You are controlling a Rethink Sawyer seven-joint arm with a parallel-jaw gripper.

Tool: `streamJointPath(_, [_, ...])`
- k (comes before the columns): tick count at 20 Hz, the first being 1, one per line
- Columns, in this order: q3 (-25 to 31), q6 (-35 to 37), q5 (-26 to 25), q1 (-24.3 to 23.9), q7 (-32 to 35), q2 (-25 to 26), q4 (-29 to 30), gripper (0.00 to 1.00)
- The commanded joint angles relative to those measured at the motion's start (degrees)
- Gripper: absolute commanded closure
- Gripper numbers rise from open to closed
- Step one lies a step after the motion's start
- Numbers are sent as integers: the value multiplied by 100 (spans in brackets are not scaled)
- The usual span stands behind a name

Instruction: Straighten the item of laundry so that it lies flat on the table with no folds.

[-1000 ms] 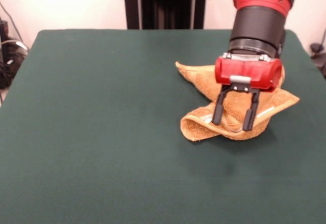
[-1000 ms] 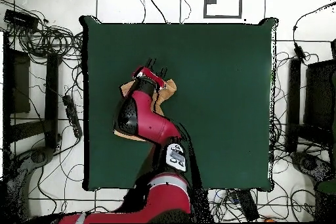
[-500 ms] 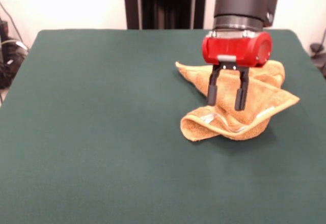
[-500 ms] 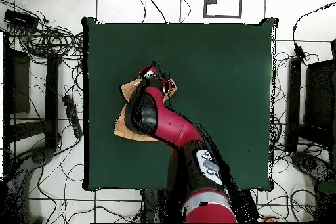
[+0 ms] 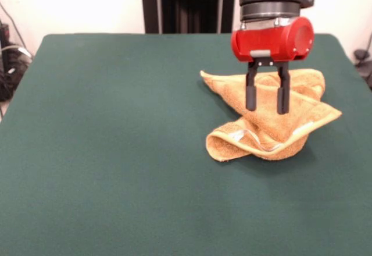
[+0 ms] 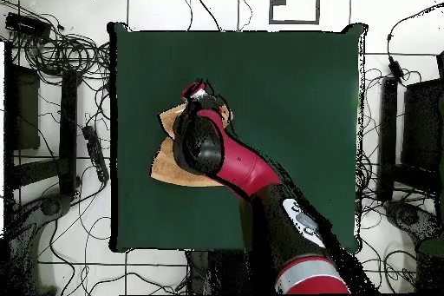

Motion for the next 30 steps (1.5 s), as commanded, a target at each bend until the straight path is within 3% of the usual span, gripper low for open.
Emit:
streamJointPath(1, [1429,608,-129,-222,1671,189,708,0])
streamJointPath(6, [2347,422,-488,-900,1705,629,859,0])
streamJointPath(13, [3053,265,-800,-1450,1688,1174,1013,0])
streamJointPath(23, [3510,68,-800,-1677,1755,1902,896,0])
streamJointPath(30, [3142,121,-297,-1372,1879,1769,678,0])
